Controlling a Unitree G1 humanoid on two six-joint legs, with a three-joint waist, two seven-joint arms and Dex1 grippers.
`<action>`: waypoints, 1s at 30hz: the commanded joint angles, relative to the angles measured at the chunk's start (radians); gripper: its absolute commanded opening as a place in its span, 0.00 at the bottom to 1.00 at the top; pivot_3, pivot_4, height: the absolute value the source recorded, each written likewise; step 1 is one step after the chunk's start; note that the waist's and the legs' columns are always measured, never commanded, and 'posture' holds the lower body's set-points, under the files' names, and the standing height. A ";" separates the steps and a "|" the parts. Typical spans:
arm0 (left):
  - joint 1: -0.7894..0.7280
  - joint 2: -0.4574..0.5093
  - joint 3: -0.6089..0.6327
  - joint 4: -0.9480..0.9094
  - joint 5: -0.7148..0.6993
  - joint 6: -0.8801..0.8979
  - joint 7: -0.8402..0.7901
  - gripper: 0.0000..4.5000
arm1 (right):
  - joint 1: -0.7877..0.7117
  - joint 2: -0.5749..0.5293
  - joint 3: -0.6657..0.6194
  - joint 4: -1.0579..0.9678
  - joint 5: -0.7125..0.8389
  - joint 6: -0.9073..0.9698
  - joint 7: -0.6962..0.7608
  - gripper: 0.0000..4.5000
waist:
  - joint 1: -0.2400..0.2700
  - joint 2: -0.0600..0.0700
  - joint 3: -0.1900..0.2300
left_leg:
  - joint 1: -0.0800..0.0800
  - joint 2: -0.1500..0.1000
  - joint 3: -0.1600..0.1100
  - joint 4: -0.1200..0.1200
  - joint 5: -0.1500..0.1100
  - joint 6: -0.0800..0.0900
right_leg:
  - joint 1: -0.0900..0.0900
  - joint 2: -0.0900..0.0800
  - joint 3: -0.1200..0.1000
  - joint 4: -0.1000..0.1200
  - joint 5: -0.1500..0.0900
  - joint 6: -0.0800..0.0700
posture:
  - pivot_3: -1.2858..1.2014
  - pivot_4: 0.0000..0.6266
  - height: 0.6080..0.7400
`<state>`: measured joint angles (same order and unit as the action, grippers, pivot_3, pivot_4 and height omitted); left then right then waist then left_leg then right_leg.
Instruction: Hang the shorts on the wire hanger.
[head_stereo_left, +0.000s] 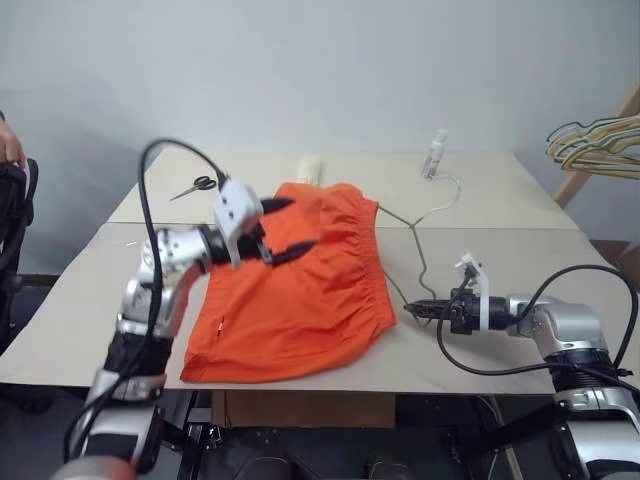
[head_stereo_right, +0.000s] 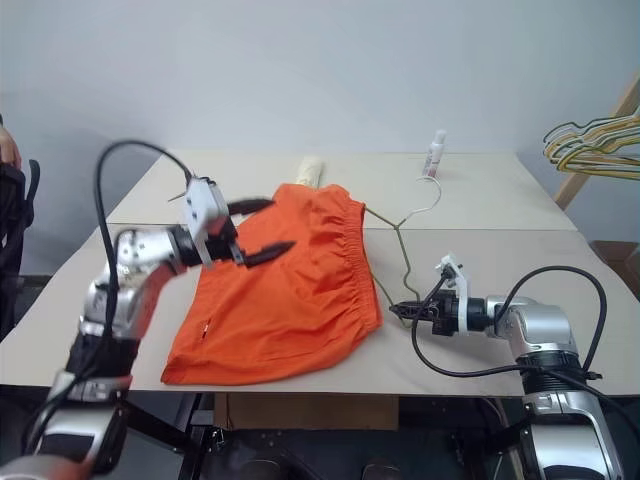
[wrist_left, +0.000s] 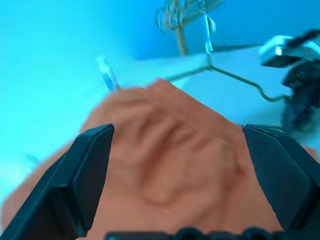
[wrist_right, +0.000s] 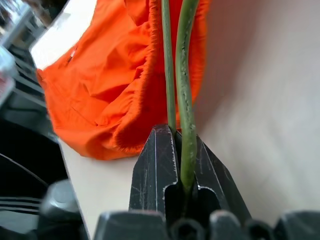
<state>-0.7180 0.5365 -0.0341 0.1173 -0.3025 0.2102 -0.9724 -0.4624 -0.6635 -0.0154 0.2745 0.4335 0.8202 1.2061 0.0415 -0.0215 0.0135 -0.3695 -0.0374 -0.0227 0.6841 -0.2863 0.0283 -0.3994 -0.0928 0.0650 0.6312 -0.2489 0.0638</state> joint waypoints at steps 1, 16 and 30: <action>-0.163 0.028 0.006 0.143 0.002 -0.081 -0.116 1.00 | -0.035 -0.026 -0.010 -0.109 0.006 -0.037 -0.015 0.00 | -0.003 0.000 0.000 | 0.000 0.000 0.000 0.000 0.000 0.000 | 0.000 0.000 0.000 0.000 0.000 0.000 | 0.54 0.00 1.00; -0.618 0.013 -0.152 0.810 0.218 -0.354 -0.498 1.00 | -0.086 -0.021 0.104 -0.327 -0.103 -0.118 -0.155 0.00 | -0.025 -0.002 0.001 | -0.003 0.000 0.000 0.001 0.000 0.000 | -0.002 0.001 0.000 0.000 0.000 0.000 | 0.54 0.00 1.00; -0.697 -0.033 -0.217 1.013 0.349 -0.346 -0.628 0.96 | -0.046 -0.082 0.223 -0.439 -0.229 -0.225 -0.171 0.00 | -0.033 -0.002 0.002 | -0.013 0.001 -0.002 0.013 -0.002 0.004 | -0.005 0.002 -0.004 0.009 -0.001 0.003 | 0.53 0.00 1.00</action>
<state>-1.3747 0.5029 -0.2393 1.1345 0.0518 -0.1457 -1.5846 -0.4964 -0.7320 0.2138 -0.1212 0.2141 0.6323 1.0317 0.0086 -0.0237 0.0158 -0.3828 -0.0368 -0.0245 0.6969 -0.2879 0.0319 -0.4050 -0.0905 0.0611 0.6406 -0.2499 0.0665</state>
